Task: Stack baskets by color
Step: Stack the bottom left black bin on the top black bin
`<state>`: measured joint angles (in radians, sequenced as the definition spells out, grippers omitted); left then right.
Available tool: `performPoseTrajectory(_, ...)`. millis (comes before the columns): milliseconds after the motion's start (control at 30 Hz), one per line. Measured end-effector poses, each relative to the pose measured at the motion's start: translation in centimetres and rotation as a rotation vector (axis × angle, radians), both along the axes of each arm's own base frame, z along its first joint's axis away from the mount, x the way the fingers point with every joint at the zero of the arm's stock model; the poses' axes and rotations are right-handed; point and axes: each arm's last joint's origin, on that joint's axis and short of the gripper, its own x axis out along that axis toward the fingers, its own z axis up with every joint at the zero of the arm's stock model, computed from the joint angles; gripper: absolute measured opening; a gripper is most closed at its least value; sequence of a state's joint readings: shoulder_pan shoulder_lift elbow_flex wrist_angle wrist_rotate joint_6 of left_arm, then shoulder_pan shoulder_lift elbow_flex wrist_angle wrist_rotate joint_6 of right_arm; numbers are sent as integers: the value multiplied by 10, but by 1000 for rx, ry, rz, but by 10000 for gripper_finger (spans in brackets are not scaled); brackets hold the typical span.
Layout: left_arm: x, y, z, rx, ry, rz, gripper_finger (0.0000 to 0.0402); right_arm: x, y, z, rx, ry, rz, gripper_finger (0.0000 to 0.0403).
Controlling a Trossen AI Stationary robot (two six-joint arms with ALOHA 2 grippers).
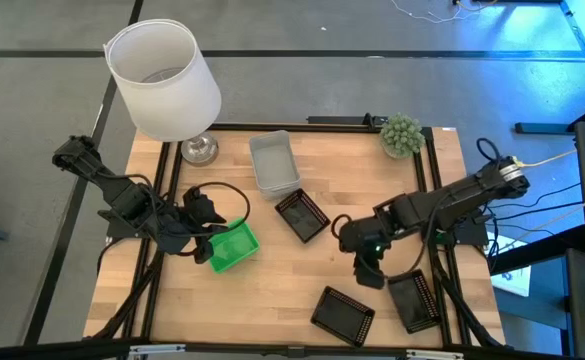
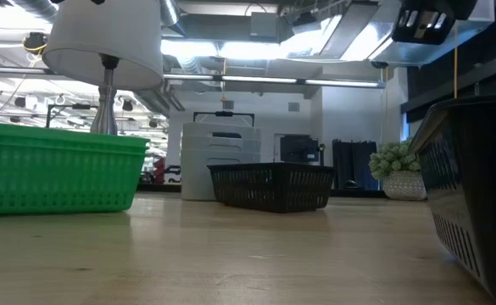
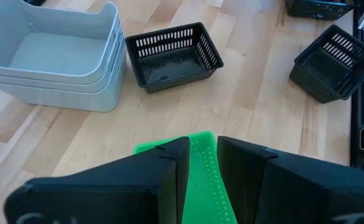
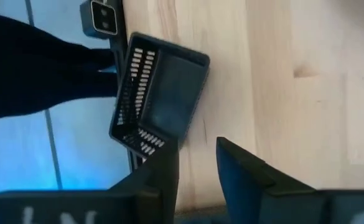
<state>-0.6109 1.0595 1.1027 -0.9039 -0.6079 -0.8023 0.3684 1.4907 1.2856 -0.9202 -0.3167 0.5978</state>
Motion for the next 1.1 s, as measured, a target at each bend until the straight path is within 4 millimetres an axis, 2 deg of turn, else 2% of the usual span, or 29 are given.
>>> performPoseTrajectory(133,0,0,0,0,1,0,74,3,15,-11,-59,10,9,100)
performPoseTrajectory(267,0,0,0,0,0,0,74,7,29,-29,-107,81,-57,100)
performPoseTrajectory(433,0,0,0,0,0,-1,74,17,45,-51,-83,159,-161,100)
performPoseTrajectory(633,0,0,0,4,1,-3,74,29,63,-70,-36,162,-163,100)
performPoseTrajectory(800,0,-1,0,0,19,-40,74,34,66,-85,-45,220,-216,100)
performPoseTrajectory(1100,0,-1,0,-7,23,-47,74,42,70,-108,-81,232,-195,100)
